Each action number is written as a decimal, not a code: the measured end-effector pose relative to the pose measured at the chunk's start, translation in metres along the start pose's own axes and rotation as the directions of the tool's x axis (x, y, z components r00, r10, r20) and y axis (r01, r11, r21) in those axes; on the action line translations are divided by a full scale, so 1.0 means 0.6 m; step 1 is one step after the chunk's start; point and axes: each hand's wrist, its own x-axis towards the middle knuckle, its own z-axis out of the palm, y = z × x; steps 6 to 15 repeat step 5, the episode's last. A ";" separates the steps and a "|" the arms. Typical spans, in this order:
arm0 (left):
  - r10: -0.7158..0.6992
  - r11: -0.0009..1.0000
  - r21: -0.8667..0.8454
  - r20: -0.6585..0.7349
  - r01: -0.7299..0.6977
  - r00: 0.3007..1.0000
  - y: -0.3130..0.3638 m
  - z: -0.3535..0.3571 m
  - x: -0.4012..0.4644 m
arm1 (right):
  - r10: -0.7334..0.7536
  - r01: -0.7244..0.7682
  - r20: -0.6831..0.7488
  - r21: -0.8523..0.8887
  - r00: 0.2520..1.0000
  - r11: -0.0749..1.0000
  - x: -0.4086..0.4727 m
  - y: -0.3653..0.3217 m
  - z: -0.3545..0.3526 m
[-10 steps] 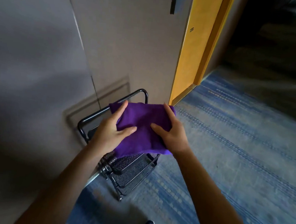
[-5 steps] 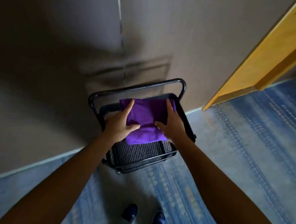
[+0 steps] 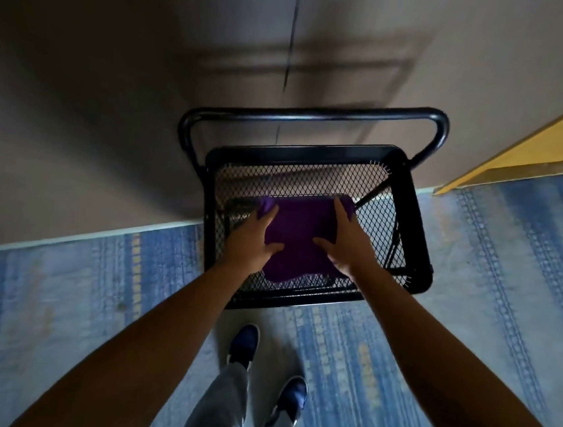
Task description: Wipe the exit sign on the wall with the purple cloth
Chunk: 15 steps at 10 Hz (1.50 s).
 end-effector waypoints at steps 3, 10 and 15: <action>-0.116 0.975 0.195 0.018 0.111 0.993 0.020 -0.031 -0.017 | 0.093 -0.066 0.024 -0.536 0.995 0.841 -0.007 0.005 -0.055; 0.115 0.943 0.328 -0.183 -0.050 0.976 0.042 -0.074 -0.064 | -0.070 0.031 -0.062 -0.489 0.996 0.872 -0.051 -0.032 -0.121; 0.115 0.943 0.328 -0.183 -0.050 0.976 0.042 -0.074 -0.064 | -0.070 0.031 -0.062 -0.489 0.996 0.872 -0.051 -0.032 -0.121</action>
